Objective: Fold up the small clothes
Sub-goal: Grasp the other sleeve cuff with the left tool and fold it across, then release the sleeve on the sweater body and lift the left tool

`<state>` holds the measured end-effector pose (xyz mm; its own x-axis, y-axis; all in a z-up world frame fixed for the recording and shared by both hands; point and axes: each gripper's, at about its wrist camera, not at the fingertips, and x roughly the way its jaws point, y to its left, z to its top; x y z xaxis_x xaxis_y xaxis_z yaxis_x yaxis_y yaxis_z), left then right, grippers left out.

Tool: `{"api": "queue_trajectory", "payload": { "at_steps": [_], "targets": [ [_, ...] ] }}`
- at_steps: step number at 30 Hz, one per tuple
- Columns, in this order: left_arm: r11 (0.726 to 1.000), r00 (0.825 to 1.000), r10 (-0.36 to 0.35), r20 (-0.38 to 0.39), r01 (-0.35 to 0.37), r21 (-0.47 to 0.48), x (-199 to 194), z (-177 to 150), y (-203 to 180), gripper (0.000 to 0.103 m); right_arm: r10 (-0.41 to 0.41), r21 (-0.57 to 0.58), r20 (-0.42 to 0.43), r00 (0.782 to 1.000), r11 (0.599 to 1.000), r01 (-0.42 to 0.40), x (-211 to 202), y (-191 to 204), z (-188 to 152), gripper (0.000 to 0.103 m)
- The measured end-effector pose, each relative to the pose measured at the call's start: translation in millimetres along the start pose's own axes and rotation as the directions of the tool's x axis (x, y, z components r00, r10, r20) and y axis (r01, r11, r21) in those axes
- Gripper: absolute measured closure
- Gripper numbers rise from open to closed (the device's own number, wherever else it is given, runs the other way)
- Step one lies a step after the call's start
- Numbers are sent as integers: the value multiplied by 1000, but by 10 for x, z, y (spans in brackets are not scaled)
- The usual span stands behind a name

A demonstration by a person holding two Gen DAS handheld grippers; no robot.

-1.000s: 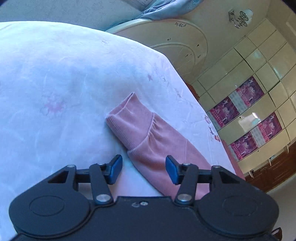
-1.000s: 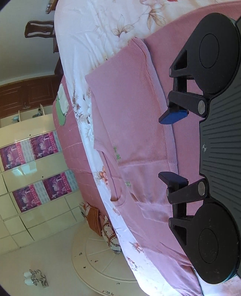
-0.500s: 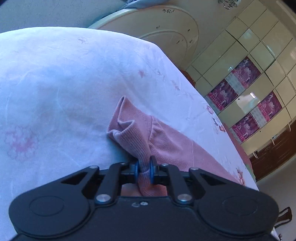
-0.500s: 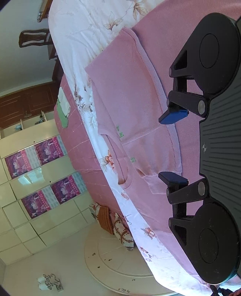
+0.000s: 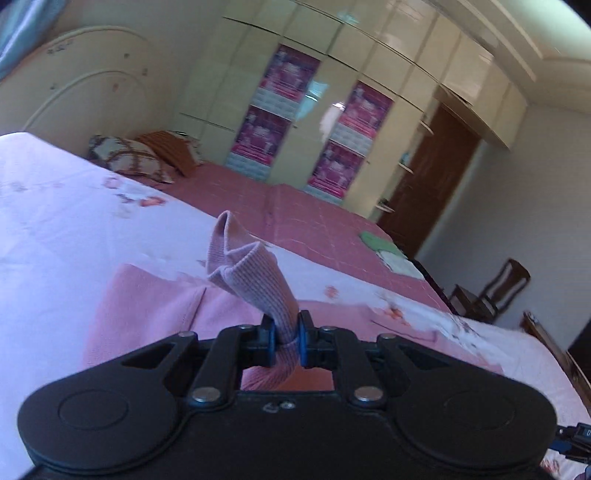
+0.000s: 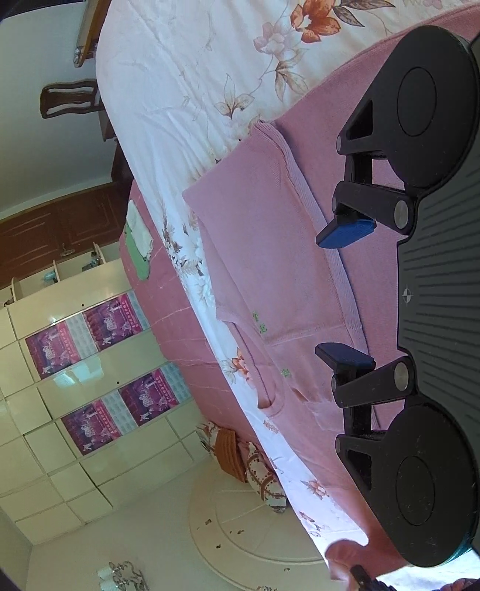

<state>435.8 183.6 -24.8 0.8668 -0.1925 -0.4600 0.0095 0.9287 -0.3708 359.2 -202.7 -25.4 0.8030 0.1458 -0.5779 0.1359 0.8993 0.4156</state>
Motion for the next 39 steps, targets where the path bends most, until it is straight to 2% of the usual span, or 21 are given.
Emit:
{"api": "queue_trajectory", "payload": {
  "at_steps": [4,7,13,14,15,17,18,19,22,24,25,26,28,31,34,36,39],
  "targets": [
    [989,996,-69,-62,77,126,425,-303,-900,93,16,15,7,1000,1000,-16,-47,-272,92,46],
    [971,989,-90,-122,114,209,717,-621,-1449,93,27,41,6,1000,999,-27,-54,-535,184,46],
    [939,970,-78,-231,149,311,1226,-1167,-2144,92,41,86,-10,999,995,-40,-7,-987,331,46],
    [931,962,-75,-262,162,328,1298,-1265,-2225,91,49,99,-16,999,994,-47,16,-1052,351,46],
    [922,953,-60,-296,167,350,1361,-1359,-2287,79,59,110,-19,998,992,-56,39,-1097,367,46],
    [898,963,-48,-266,159,411,1294,-1450,-2364,59,87,129,-27,996,988,-82,106,-1141,397,46],
    [887,967,-58,-246,163,431,1196,-1458,-2357,38,105,140,-33,994,985,-99,145,-1145,408,46],
    [882,973,-76,-217,167,440,1073,-1446,-2323,34,125,147,-38,991,982,-118,189,-1134,419,46],
    [898,986,-55,-158,118,423,740,-1333,-1973,36,181,145,-61,982,975,-171,338,-1019,429,46],
    [927,993,11,-113,32,374,551,-1201,-1580,37,224,145,-83,971,967,-210,465,-909,405,46],
    [934,993,62,-100,-23,357,475,-1147,-1372,41,241,146,-95,966,963,-225,534,-853,386,46],
    [937,990,112,-91,-74,342,413,-1102,-1167,43,249,146,-108,962,962,-233,602,-797,365,46],
    [943,979,174,-102,-135,305,314,-1022,-790,55,253,139,-139,957,962,-234,759,-686,314,46],
    [930,963,259,-72,-228,289,107,-938,-402,59,262,174,-174,949,957,-232,961,-618,247,46],
    [920,949,306,-74,-274,282,-3,-924,-168,59,254,180,-178,951,958,-223,1032,-570,230,46],
    [914,944,315,-100,-273,300,-4,-920,-59,61,249,172,-179,952,960,-219,1050,-540,243,46],
    [907,949,299,-96,-252,339,89,-899,-51,63,241,155,-185,953,964,-214,1052,-487,241,46]
  ]
}}
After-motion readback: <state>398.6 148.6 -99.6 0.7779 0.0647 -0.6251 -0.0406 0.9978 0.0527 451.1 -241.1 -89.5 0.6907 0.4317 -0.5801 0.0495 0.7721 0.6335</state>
